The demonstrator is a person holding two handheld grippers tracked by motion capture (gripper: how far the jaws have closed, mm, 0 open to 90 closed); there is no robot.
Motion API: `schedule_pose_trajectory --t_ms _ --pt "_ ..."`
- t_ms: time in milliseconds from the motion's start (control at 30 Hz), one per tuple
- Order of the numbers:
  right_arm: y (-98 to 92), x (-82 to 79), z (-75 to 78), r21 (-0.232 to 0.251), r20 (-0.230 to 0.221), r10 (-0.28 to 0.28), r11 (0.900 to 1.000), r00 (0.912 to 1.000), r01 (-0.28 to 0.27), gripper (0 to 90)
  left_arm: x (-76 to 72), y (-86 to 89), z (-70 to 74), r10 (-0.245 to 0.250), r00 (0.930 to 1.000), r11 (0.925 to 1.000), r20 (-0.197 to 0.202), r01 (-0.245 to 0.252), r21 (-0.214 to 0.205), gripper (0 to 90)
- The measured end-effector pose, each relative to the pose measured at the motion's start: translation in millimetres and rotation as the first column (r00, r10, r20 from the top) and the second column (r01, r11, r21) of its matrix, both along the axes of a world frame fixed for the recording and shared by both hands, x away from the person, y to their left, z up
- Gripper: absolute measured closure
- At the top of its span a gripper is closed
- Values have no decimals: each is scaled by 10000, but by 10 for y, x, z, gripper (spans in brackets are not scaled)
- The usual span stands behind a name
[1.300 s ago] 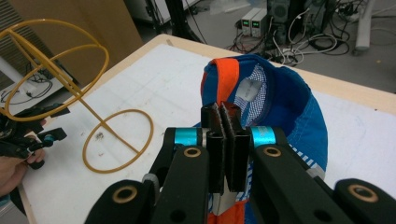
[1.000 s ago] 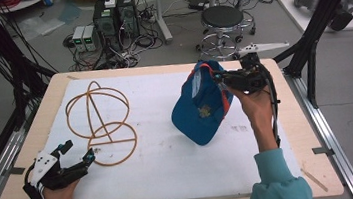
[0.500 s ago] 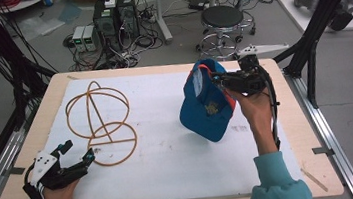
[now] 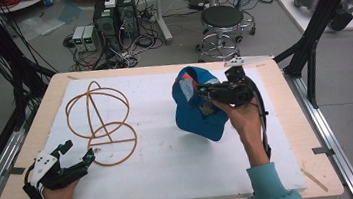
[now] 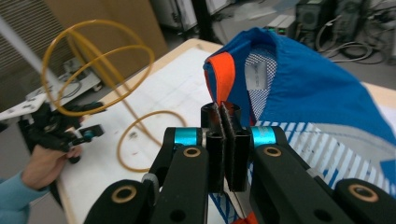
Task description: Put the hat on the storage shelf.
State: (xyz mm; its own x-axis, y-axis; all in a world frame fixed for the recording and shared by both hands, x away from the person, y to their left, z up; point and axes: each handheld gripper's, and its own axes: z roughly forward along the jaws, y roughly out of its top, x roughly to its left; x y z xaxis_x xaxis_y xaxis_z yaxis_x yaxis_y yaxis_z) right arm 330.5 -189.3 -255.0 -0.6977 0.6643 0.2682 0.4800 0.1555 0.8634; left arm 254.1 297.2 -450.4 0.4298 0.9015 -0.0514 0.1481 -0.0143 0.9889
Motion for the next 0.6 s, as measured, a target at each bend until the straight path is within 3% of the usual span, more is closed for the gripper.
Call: schedule_pose_trajectory --t_ms 233,600 --pt "269 -112 -107 157 -30 714 9973 9974 -713 883 -3 -3 0 -34 10000 10000 49 34 5 163" --pt "462 -199 -357 304 -375 1233 9920 9917 -1222 883 2 6 -1 -17 10000 10000 -12 17 -73 162"
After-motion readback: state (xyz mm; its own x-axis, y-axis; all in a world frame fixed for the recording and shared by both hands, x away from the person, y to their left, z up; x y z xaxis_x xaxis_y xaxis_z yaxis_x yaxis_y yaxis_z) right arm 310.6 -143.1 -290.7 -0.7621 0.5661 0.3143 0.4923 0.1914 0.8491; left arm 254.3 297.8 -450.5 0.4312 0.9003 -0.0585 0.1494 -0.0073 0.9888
